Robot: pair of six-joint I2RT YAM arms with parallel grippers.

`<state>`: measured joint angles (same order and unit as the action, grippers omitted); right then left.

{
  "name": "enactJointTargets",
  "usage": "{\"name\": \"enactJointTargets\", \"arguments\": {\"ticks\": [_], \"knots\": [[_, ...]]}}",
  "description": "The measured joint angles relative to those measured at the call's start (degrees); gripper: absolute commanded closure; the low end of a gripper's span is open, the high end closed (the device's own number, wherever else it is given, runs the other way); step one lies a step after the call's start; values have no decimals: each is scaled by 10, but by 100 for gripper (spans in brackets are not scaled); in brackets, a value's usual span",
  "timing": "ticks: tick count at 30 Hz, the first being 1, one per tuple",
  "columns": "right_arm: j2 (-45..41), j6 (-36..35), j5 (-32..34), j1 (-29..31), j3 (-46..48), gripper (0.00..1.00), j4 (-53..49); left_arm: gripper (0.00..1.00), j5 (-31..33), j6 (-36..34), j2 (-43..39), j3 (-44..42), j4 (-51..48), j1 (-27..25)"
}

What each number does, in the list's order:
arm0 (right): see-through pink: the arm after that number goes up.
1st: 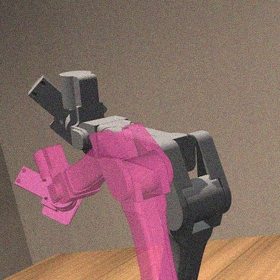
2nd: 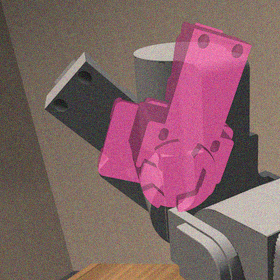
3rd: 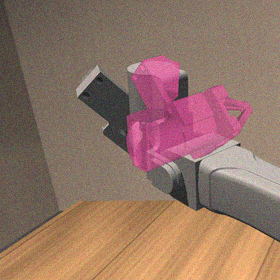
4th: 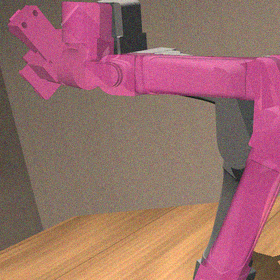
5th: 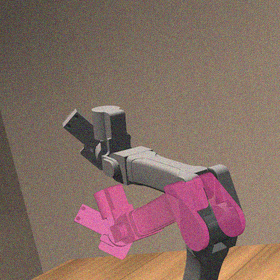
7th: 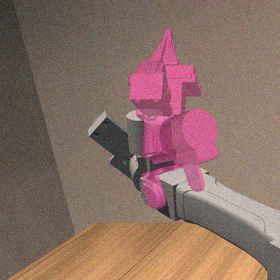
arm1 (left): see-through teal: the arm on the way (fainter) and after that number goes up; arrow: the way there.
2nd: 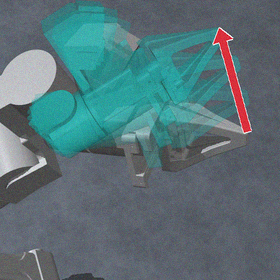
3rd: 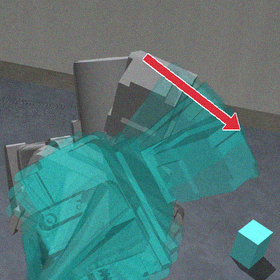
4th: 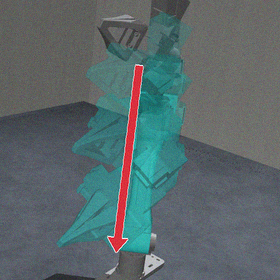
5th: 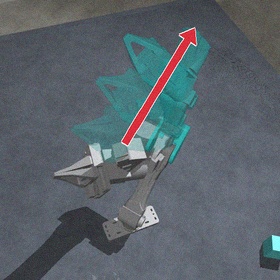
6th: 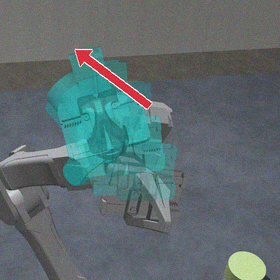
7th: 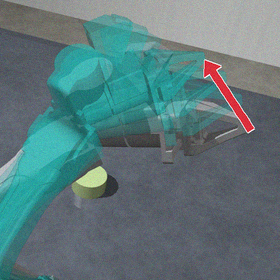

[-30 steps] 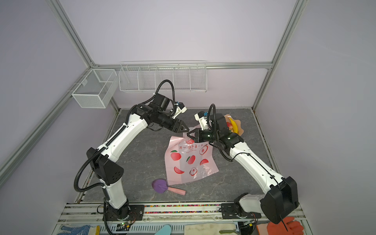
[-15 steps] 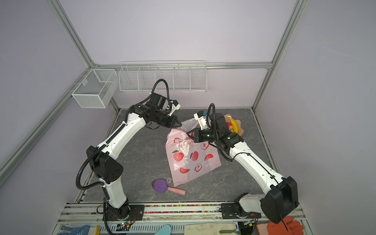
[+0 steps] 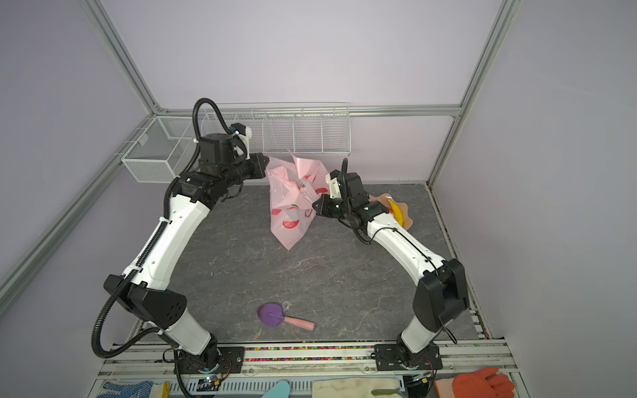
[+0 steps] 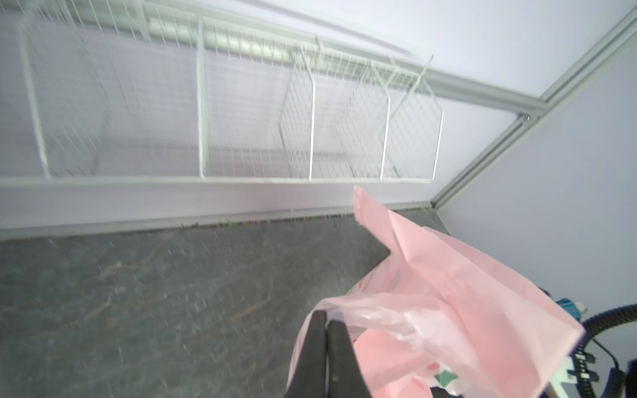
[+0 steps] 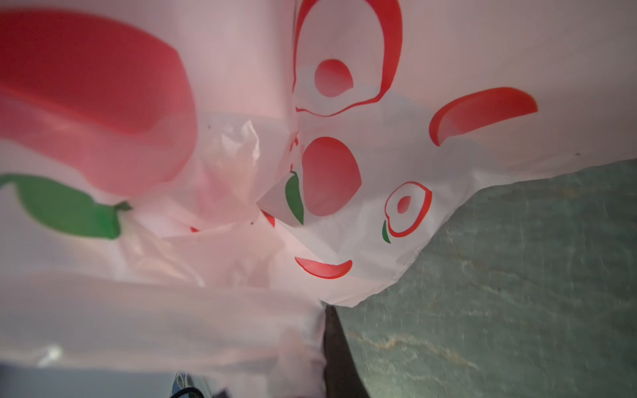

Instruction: Place the fruits into the plastic bag

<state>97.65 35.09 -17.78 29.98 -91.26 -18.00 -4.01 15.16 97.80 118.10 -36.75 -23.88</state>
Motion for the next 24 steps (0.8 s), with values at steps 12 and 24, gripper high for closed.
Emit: {"name": "enactJointTargets", "arguments": {"ticks": [12,24], "knots": [[-203,63,1,3,268,93,155,100,128,45,-287,-424,106,-98],[-137,67,22,16,265,93,24,100,187,67,-255,-443,54,-72]]}}
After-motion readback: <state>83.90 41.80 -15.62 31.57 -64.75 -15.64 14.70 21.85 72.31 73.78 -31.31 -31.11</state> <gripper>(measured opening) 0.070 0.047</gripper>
